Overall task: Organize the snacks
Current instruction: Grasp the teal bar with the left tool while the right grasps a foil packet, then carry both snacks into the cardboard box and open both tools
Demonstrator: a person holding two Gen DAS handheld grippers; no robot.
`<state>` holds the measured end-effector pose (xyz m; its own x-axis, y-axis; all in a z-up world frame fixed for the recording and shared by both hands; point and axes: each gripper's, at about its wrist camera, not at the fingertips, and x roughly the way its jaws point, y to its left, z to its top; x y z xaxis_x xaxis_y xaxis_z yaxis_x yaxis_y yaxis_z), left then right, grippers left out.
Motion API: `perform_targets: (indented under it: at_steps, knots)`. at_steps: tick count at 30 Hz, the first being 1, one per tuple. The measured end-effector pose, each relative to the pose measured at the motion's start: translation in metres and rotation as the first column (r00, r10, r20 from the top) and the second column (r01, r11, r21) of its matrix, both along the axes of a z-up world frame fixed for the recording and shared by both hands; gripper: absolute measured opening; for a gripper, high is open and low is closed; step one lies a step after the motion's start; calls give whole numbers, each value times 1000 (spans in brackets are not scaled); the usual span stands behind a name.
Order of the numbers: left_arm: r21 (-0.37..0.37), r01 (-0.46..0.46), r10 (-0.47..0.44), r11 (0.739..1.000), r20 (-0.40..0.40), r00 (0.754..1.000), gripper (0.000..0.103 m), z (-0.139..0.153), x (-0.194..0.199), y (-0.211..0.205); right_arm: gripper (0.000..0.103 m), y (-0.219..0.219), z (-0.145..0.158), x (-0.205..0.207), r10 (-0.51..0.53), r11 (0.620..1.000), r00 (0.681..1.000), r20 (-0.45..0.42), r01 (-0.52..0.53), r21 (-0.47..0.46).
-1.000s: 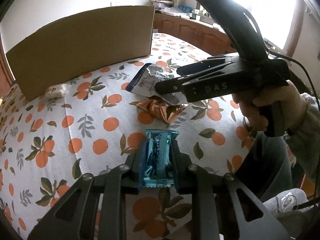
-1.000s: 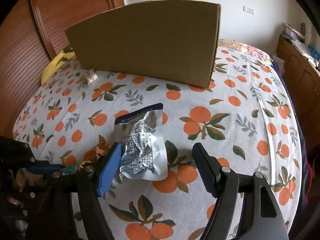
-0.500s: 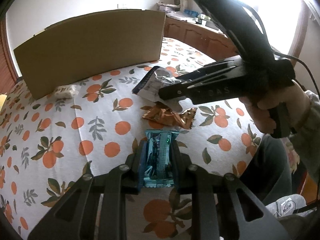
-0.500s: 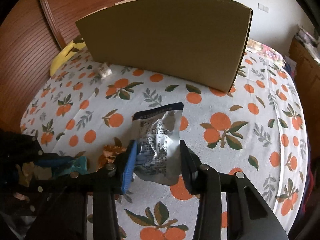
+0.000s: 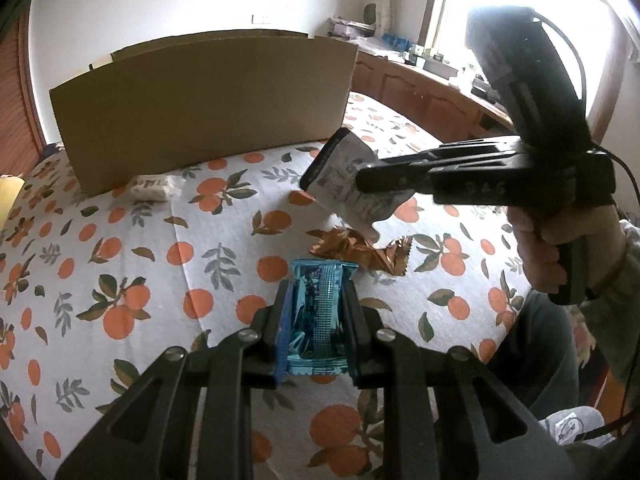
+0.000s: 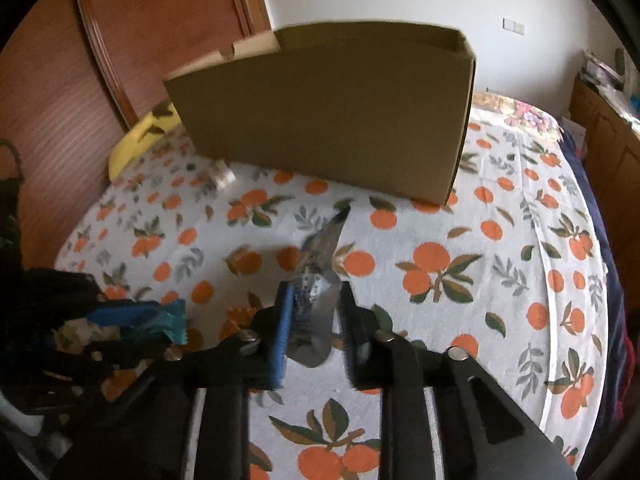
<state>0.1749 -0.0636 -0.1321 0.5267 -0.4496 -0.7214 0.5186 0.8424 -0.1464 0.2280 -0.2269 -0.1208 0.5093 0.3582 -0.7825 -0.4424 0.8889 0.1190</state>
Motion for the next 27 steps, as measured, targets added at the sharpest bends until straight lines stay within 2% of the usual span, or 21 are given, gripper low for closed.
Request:
perform_targets:
  at_steps: [6,15,19,27]
  knots:
    - [-6,-7,7,1000,2,1000,21,0,3,0,12,6,7,-2,10,1000,1000,22,-10,-16]
    - [-23,-22,22,999,11,1000,21,6,5,6,12,10,21,-9,19,1000,998,63,-18,-25]
    - [-29,-32,33,999,37,999,21,17,7,9,12,9,36,-12,22,1000,996,90,-20,-18]
    - [-33,-59,63,998,127,990,21,59,25,19,12,5,70,-10,22,1000,989,150,-19,-20]
